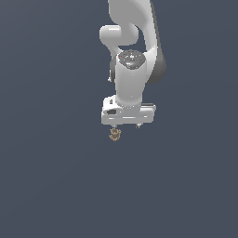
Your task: Pick up the object and move it to a goal position.
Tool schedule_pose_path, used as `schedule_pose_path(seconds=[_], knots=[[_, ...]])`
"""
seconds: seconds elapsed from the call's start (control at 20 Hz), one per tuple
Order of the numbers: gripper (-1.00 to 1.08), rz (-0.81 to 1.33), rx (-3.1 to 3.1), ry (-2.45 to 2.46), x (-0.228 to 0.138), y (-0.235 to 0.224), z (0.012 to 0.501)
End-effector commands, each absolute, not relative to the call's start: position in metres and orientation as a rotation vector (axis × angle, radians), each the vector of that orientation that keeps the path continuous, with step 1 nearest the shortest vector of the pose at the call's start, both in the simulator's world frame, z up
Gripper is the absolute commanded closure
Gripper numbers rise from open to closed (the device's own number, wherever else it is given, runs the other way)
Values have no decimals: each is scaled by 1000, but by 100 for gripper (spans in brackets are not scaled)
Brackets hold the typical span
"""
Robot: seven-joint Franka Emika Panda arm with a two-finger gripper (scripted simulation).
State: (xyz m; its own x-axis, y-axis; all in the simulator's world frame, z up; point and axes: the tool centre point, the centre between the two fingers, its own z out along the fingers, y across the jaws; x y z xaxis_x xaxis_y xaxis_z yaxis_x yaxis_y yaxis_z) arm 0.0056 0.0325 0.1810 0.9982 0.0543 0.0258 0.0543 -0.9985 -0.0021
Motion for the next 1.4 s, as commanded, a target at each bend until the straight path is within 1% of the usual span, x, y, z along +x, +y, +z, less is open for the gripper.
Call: schedule_pose_path(seconds=[0.0,0.35,0.85,1.05,1.35], knots=[[-92,-39,-3138,-84,5,32,180],[-92,-29,-3137,2,-4,19,160],[-92,-4,-3131,239,-36,-15,107],[-92,-1,-3129,279,-43,-21,99],[-92,1,-3129,278,-43,-21,96]])
